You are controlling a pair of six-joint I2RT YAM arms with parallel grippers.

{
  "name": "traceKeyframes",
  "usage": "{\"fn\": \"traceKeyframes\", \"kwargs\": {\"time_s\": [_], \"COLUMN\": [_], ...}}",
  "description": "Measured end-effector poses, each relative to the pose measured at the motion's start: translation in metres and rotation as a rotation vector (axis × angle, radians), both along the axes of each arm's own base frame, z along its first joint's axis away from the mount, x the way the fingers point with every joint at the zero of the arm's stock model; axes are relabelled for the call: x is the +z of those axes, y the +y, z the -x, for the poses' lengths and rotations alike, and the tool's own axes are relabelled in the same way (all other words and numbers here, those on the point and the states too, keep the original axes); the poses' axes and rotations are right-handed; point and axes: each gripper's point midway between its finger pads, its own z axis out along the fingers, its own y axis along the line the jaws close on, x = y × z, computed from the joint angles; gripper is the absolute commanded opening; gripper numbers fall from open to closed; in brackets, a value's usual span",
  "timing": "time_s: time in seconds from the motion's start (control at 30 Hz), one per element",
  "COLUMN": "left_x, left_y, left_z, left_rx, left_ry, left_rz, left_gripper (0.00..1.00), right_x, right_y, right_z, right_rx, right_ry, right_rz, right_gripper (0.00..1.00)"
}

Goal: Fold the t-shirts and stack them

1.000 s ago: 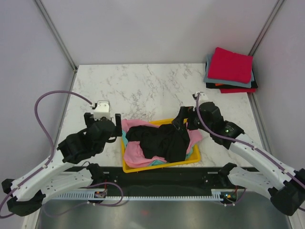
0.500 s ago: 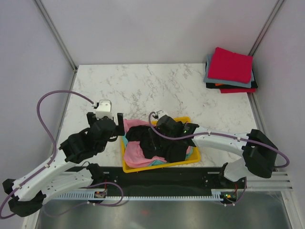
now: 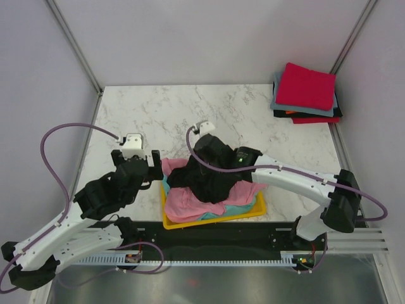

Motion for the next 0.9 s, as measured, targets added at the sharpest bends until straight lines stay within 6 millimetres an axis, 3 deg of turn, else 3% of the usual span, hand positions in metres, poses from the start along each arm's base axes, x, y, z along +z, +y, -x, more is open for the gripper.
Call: {"fn": "traceKeyframes", "kwargs": {"time_s": [0.07,0.17,0.27,0.33,0.37,0.4,0.43,0.47,0.5,0.53,0.6,0.7,0.8,0.83,0.9], "left_x": [0.001,0.003,0.005,0.006,0.007,0.008,0.009,0.009,0.01,0.01,0.009,0.008,0.008,0.008,0.007], "left_y": [0.0,0.002,0.003,0.004,0.005,0.005,0.006,0.006,0.006,0.006,0.006,0.006,0.005,0.005,0.004], "left_z": [0.0,0.001,0.002,0.003,0.004,0.004,0.004,0.005,0.005,0.005,0.005,0.005,0.005,0.005,0.005], "left_rx": [0.0,0.0,0.0,0.0,0.0,0.0,0.0,0.0,0.0,0.0,0.0,-0.001,-0.006,-0.008,-0.012], "left_ry": [-0.003,-0.01,-0.016,-0.022,-0.026,-0.03,-0.031,-0.034,-0.035,-0.035,-0.034,-0.032,-0.03,-0.028,-0.025], "left_rz": [0.004,0.013,0.021,0.03,0.034,0.04,0.041,0.045,0.047,0.047,0.045,0.044,0.046,0.046,0.047], "left_gripper": [1.0,0.99,1.0,1.0,0.99,0.99,1.0,1.0,1.0,1.0,1.0,1.0,1.0,0.99,1.0], "right_x": [0.05,0.149,0.227,0.258,0.264,0.265,0.26,0.25,0.238,0.222,0.173,0.091,0.018,0.003,-0.01], "right_y": [0.009,0.013,-0.004,-0.023,-0.029,-0.035,-0.039,-0.038,-0.035,-0.031,-0.025,-0.035,-0.068,-0.082,-0.107], "right_z": [-0.022,-0.062,-0.111,-0.149,-0.167,-0.182,-0.203,-0.217,-0.235,-0.251,-0.279,-0.285,-0.25,-0.232,-0.199], "right_rx": [-0.019,-0.081,-0.182,-0.258,-0.286,-0.308,-0.323,-0.328,-0.326,-0.314,-0.299,-0.301,-0.324,-0.335,-0.364], "right_ry": [-0.116,-0.315,-0.457,-0.531,-0.553,-0.568,-0.574,-0.565,-0.552,-0.534,-0.458,-0.319,-0.174,-0.13,-0.084], "right_rz": [-0.04,-0.142,-0.236,-0.272,-0.276,-0.273,-0.263,-0.252,-0.238,-0.219,-0.161,-0.048,0.074,0.109,0.137], "right_gripper": [0.0,0.0,0.0,0.0,0.0,0.09,0.36,0.86,0.93,0.96,0.98,0.98,0.98,0.98,0.98]}}
